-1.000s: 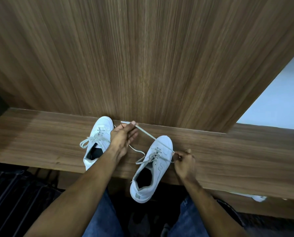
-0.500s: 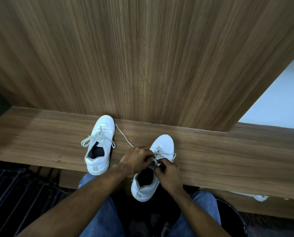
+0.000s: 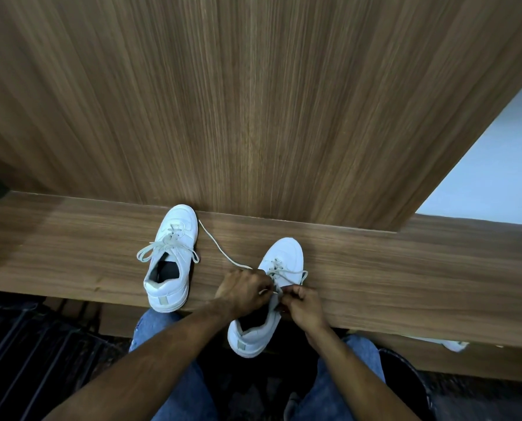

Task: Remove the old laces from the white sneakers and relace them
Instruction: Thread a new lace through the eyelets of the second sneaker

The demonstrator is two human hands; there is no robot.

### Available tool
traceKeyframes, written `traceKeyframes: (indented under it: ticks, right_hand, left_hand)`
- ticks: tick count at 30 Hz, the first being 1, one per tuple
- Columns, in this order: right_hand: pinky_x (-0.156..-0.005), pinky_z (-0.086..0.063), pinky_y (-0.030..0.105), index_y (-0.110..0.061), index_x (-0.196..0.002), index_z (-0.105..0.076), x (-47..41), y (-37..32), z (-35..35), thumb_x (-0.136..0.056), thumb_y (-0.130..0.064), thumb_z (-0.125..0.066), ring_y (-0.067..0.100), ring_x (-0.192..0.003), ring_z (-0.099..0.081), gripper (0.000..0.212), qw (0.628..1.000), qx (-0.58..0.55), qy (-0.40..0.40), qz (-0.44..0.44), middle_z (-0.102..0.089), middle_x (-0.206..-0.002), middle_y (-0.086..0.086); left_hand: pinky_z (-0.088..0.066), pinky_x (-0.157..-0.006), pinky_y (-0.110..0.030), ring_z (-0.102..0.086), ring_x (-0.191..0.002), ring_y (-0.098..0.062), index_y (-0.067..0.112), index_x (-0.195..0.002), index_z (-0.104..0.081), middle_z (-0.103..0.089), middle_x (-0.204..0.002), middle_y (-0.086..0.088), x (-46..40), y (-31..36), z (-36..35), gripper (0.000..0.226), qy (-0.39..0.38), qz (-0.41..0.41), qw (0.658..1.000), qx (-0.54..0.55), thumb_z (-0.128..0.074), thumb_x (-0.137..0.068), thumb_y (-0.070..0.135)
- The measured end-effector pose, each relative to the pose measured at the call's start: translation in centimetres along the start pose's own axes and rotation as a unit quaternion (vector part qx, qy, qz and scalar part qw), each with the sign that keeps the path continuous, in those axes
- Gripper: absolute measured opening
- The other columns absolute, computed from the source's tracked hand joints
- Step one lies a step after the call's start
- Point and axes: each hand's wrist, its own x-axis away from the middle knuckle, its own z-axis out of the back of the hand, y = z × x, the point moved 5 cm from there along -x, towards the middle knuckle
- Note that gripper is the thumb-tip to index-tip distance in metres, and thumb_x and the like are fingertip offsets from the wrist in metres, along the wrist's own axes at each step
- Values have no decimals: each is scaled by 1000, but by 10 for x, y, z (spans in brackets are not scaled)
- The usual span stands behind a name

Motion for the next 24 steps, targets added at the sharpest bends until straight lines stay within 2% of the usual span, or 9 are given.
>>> traceKeyframes:
  ticks: [7,11,13,17,19,21,23,24]
  right_hand:
    - [-72,-54,38,-8,-74,-71,1,2,-2,-88,8,-55,22,-73,-65,27,999,-31,-6,-14,-71,-75,9]
    - [-67,-54,30,-10,-76,-70,3,1,-1,-89,7,-55,21,-70,-64,26,999,-48,-9,-22,-71,-72,6]
    - [-62,-53,25,-10,-80,-68,3,4,1,-93,-1,-55,18,-66,-64,21,997,-67,-10,-38,-69,-71,5]
    - [-56,-51,20,-9,-80,-65,3,-1,1,-97,-5,-52,10,-59,-64,21,999,-7,-30,-22,-68,-68,1]
    - [-56,-50,18,-12,-75,-64,-3,-6,4,-95,-3,-54,12,-60,-62,24,997,74,-9,13,-67,-68,3]
    - [-64,-51,21,-24,-68,-62,-13,-16,14,-89,-1,-54,12,-66,-64,32,983,169,37,60,-67,-73,1]
    - [-69,-54,32,-26,-66,-60,-17,-33,29,-85,3,-51,21,-68,-67,36,978,153,102,94,-67,-73,3]
    - [-65,-54,34,-24,-68,-59,-18,-43,41,-86,7,-48,20,-63,-65,37,980,89,143,106,-64,-70,4]
  left_hand:
    - [-45,-81,-33,-61,-104,-24,23,-104,-65,-65,-112,3,0,4,-5,30,2,22,1000,-11,-46,-90,41]
    - [-46,-80,-33,-61,-103,-25,20,-101,-65,-65,-112,1,-1,6,-9,32,3,21,1000,-14,-45,-91,42]
    - [-45,-79,-33,-61,-103,-23,21,-102,-66,-65,-111,2,-3,7,-7,31,6,18,1000,-7,-46,-91,41]
    - [-46,-76,-33,-61,-100,-22,22,-100,-67,-61,-107,2,-4,6,-5,29,14,11,1000,3,-47,-90,41]
    - [-47,-77,-32,-60,-101,-20,25,-100,-66,-58,-107,5,-1,2,-4,26,25,19,999,25,-50,-88,42]
    - [-49,-78,-33,-59,-102,-19,30,-104,-64,-55,-110,9,4,-7,-6,26,38,30,997,67,-57,-84,44]
    - [-49,-79,-35,-59,-102,-20,31,-111,-58,-53,-112,9,9,-16,-8,38,40,35,992,112,-63,-77,48]
    - [-49,-81,-35,-59,-102,-20,30,-113,-56,-52,-112,9,10,-21,-9,44,43,37,991,125,-64,-74,48]
